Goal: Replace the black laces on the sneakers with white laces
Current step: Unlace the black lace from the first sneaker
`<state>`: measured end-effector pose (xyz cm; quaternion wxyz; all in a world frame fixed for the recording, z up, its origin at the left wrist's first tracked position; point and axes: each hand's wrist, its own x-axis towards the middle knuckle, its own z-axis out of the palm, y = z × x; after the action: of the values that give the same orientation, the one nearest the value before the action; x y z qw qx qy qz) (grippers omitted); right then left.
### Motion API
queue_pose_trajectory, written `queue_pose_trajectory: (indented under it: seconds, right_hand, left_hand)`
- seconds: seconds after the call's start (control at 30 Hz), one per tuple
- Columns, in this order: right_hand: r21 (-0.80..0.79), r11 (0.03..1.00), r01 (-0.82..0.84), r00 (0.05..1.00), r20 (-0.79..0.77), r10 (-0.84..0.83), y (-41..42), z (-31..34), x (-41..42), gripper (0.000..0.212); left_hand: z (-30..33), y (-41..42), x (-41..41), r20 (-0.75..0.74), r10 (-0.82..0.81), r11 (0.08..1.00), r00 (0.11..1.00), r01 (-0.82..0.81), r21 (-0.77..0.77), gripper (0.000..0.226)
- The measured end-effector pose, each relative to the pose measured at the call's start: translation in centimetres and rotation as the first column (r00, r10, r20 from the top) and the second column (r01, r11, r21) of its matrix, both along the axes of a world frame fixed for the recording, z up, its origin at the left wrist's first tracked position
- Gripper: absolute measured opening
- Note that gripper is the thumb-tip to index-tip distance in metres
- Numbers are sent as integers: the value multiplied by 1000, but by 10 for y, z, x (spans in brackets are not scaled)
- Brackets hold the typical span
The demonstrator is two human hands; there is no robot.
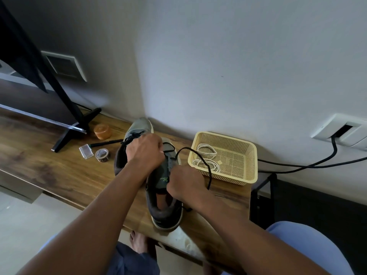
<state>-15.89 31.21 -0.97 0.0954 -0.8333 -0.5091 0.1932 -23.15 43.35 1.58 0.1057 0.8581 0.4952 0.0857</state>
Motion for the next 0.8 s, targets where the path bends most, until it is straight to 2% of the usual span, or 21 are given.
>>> queue_pose_trajectory:
  seconds: [0.1, 0.23, 0.3, 0.43, 0.5, 0.63, 0.8]
  right_hand:
    - [-4, 1000, -14, 1000, -2, 14, 2, 2, -1, 18]
    - [7, 1000, -16, 1000, -19, 16, 5, 5, -3, 19]
    - [-1, 1000, -12, 999, -32, 12, 3, 4, -4, 18]
    - [-2, 1000, -23, 999, -38, 22, 0, 2, 0, 17]
    - [1, 1000, -32, 999, -31, 32, 2, 3, -1, 18]
    - [-4, 1000, -14, 999, -34, 13, 3, 4, -2, 19]
    - [-6, 1000, 1, 1000, -31, -1, 3, 1, 0, 21]
  left_hand:
    - [4, 5, -6, 27, 103, 992, 994, -105, 72, 9]
    - [14, 17, -18, -63, 228, 972, 972, -224, 67, 12]
    - [16, 17, -19, -82, 194, 981, 978, -191, 42, 15]
    - [21, 7, -10, -15, -101, 994, 995, 100, -35, 26]
    - [20, 2, -6, -81, -175, 984, 981, 170, -59, 20]
    - [7, -4, -2, -206, -132, 991, 970, 134, -4, 9]
    - [1, -1, -3, -154, -63, 997, 986, 68, 23, 4]
